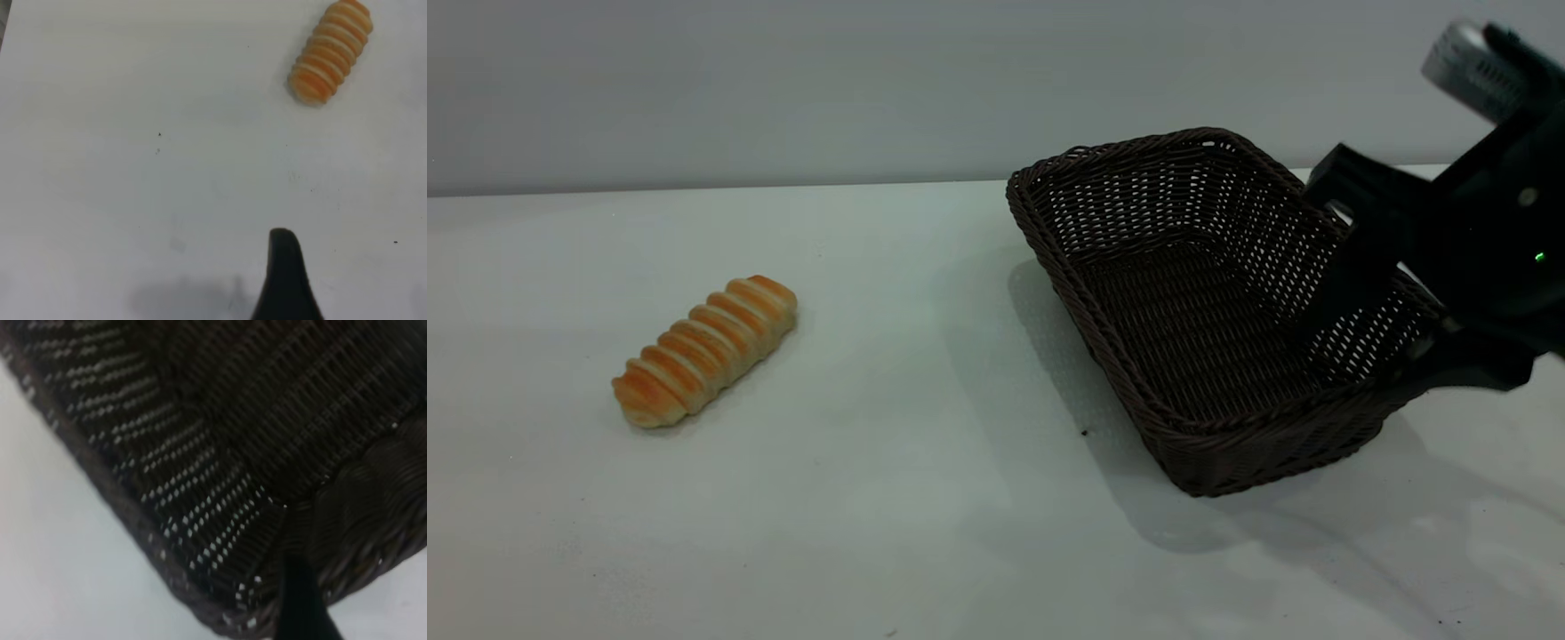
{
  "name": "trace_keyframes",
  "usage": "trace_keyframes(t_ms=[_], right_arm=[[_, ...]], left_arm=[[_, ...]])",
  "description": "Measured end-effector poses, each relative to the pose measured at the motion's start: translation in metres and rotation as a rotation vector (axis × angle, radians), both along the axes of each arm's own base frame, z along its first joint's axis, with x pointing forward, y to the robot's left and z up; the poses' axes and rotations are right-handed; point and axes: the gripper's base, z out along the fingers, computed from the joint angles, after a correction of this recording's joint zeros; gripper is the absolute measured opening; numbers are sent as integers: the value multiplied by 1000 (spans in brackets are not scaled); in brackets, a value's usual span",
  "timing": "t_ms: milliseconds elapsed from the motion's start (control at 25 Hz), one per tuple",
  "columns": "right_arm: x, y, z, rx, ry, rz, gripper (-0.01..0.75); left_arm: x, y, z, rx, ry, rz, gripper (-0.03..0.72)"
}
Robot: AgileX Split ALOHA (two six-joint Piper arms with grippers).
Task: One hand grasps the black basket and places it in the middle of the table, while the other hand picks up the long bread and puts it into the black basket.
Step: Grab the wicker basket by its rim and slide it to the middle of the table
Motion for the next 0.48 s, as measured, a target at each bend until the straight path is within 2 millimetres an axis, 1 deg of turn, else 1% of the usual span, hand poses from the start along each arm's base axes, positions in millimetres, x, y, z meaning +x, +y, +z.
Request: trace_keyframes(t_ms=[200, 320, 480], right_arm=[[5, -2, -24, 50, 84, -199, 483], [6, -3, -37, 54, 124, -273, 483], [10, -8, -51, 10, 126, -332, 483]], left_arm=[[0, 0, 0, 0, 0, 0, 563], [0, 0, 0, 0, 0, 0, 563], [0, 0, 0, 0, 0, 0, 563]])
